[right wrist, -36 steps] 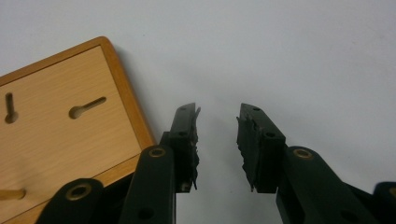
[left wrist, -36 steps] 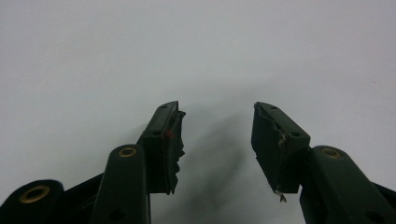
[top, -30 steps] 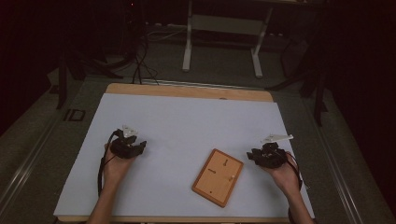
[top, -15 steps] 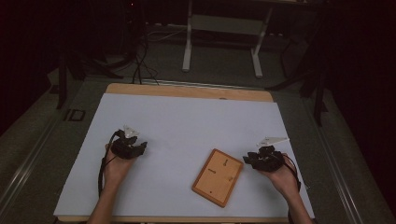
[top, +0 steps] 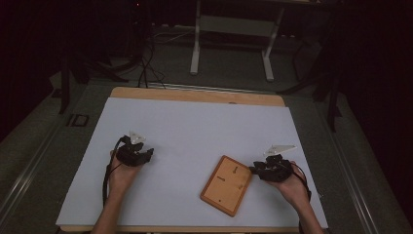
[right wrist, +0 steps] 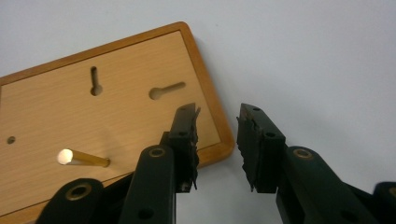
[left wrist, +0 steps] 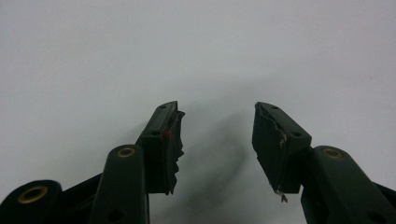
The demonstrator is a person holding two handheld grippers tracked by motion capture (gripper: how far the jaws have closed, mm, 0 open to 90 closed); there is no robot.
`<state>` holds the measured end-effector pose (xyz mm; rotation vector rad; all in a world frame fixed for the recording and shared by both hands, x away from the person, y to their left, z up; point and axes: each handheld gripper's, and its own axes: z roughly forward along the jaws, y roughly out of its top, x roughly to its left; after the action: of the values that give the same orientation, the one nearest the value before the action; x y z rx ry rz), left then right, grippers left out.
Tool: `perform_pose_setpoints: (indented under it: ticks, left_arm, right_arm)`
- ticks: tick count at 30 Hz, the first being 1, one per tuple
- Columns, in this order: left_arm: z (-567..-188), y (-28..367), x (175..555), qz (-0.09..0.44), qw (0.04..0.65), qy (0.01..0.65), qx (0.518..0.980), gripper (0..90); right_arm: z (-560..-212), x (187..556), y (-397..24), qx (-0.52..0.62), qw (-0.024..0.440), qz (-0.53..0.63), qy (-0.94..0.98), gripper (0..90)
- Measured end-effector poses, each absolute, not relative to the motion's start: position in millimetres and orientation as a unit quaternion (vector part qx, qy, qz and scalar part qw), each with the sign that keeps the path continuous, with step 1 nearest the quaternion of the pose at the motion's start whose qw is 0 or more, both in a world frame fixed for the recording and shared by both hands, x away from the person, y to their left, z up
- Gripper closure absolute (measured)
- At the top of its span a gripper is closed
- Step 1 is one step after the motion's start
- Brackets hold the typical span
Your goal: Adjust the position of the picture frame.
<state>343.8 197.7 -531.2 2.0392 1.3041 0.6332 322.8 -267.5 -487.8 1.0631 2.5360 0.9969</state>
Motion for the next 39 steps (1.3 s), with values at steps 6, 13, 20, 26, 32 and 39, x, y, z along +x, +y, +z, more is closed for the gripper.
perform_pose_setpoints:
  ticks: [6,13,20,26,32,39]
  left_arm:
    - [-531,197,344,0.240,0.314,0.494,0.775,51.4]
    - [-531,197,344,0.238,0.313,0.493,0.776,51.4]
    - [-531,197,343,0.239,0.313,0.492,0.776,51.3]
    - [-531,196,343,0.239,0.311,0.492,0.777,51.3]
    - [-531,196,343,0.239,0.309,0.491,0.778,51.3]
    - [-532,196,343,0.239,0.308,0.491,0.779,51.2]
  right_arm:
    - [-487,321,-263,0.354,0.103,0.343,0.864,67.3]
    - [-485,316,-257,0.343,0.095,0.348,0.867,67.3]
    - [-484,313,-251,0.331,0.088,0.351,0.871,67.3]
    - [-485,310,-247,0.322,0.085,0.350,0.875,69.8]
    - [-484,306,-246,0.319,0.087,0.351,0.876,78.3]
    - [-485,303,-241,0.305,0.094,0.342,0.884,89.8]
